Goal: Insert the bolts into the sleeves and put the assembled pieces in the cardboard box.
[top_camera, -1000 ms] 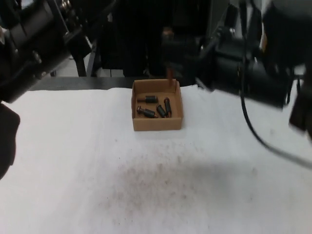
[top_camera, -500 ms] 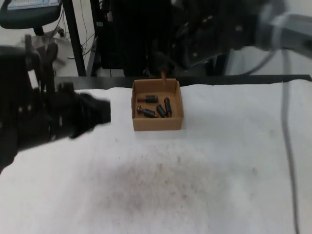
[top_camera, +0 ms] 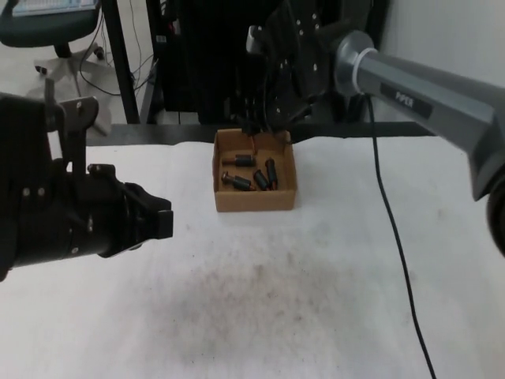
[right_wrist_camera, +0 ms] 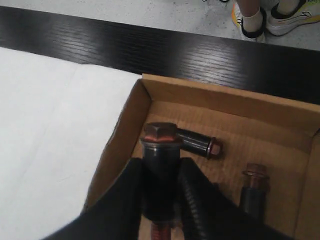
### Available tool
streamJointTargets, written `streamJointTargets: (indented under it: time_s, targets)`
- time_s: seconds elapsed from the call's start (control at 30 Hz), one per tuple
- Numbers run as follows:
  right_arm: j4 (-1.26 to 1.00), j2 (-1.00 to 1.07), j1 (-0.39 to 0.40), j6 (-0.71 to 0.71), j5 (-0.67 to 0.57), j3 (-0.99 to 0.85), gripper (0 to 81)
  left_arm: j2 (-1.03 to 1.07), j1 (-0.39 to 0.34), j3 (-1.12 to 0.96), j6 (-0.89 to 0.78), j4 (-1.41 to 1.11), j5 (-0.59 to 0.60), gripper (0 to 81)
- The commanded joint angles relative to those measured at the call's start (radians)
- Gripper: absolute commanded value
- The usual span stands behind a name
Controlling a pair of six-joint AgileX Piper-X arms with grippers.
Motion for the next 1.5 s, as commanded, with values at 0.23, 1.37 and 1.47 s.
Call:
streamJointTargets:
  time_s: [0.23,1.37,1.47]
  targets:
    - [0.023,0.016,-0.023,-0.016,0.012,-0.022,1.3,-0.012,0.002,-0.005,0.004,-0.001,-0.008,0.3]
    - [0.283,-0.688,-0.08,-0.109,0.117,0.449,0.8,-0.371,0.002,0.007,0.042,0.113,-0.524,0.3]
    - [0.132,-0.937,-0.128,-0.109,0.11,0.762,0.8,-0.478,0.002,0.057,0.036,0.112,-0.524,0.3]
